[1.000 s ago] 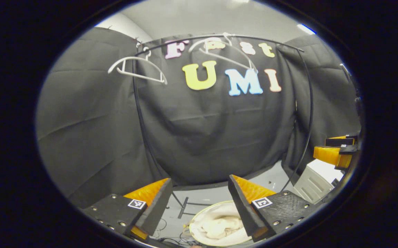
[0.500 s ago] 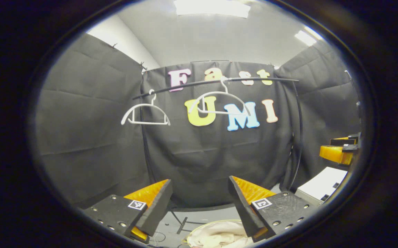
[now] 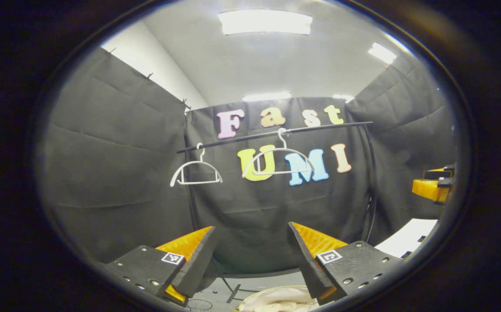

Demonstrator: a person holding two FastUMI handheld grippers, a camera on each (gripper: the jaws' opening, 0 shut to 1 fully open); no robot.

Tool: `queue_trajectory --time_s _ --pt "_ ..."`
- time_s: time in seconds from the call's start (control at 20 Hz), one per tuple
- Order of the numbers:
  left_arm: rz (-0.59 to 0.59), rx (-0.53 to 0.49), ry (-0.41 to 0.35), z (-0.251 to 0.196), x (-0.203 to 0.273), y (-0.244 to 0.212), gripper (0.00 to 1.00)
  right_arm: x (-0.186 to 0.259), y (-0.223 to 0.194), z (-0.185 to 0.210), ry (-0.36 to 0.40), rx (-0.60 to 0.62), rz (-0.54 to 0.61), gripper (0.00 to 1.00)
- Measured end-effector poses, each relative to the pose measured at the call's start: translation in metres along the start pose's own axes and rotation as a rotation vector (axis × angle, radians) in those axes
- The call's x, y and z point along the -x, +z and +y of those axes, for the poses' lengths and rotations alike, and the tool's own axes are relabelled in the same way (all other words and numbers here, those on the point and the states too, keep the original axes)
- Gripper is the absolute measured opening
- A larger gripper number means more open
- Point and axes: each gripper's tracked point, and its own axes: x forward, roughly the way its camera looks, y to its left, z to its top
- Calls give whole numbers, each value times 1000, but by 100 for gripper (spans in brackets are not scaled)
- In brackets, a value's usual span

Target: Grasp the clothes on the hanger with both hands and then place them into the laundry hamper below.

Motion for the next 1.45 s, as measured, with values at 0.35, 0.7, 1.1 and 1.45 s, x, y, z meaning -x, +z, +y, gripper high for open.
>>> queue_trajectory --time_s 0.35,0.7,1.1,1.45 --pt "-8 4 9 -7 17 10 96 16 8 -13 -20 -2 -13 93" --pt "-19 2 17 -5 23 12 96 19 9 -17 -33 -7 -21 92" --pt "-19 10 18 -5 9 11 96 9 15 -16 -28 -11 -35 96" --pt "-28 20 19 -1 3 14 96 -3 24 -10 -18 -1 -61 92"
